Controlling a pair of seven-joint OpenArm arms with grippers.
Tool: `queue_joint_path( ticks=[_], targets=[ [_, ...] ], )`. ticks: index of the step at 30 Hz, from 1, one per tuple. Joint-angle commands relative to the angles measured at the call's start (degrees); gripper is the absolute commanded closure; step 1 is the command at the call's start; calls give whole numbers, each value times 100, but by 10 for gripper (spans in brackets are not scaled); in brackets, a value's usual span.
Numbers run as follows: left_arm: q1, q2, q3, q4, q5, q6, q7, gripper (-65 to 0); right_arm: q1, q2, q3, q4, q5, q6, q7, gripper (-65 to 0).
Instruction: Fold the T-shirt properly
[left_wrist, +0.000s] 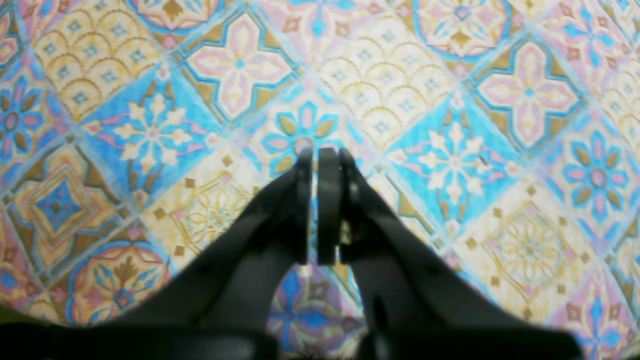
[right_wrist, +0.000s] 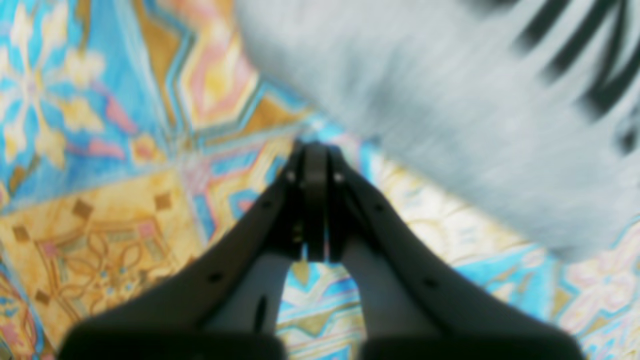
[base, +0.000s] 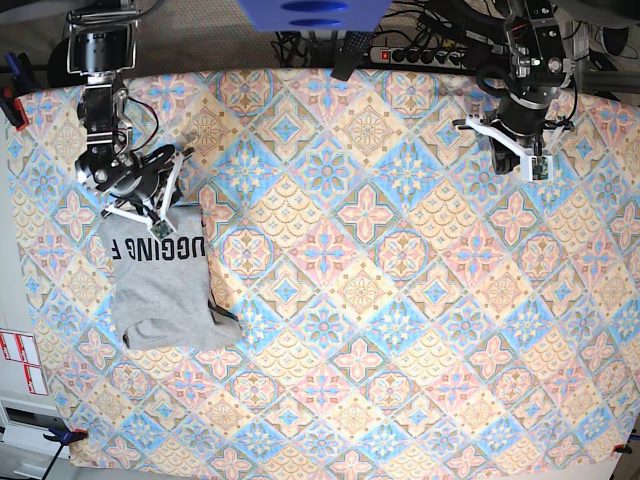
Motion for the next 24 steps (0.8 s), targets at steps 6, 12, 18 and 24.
queue_joint_path(
  ticks=[6, 12, 18, 24],
  targets=[
    [30, -35, -14, 115, -30, -10, -115, 0, -100, 70, 25, 235, 34, -11, 60, 0],
    [311, -167, -67, 300, -30, -10, -124, 0, -654, 105, 95, 965, 43, -11, 60, 0],
    [883, -290, -67, 484, -48, -10, -141, 0, -1613, 78, 702, 1835, 61, -11, 51, 0],
    [1349, -387, -163, 476, -48, -10, -141, 0, -2509, 43, 1282, 2310, 61, -11, 51, 0]
  ],
)
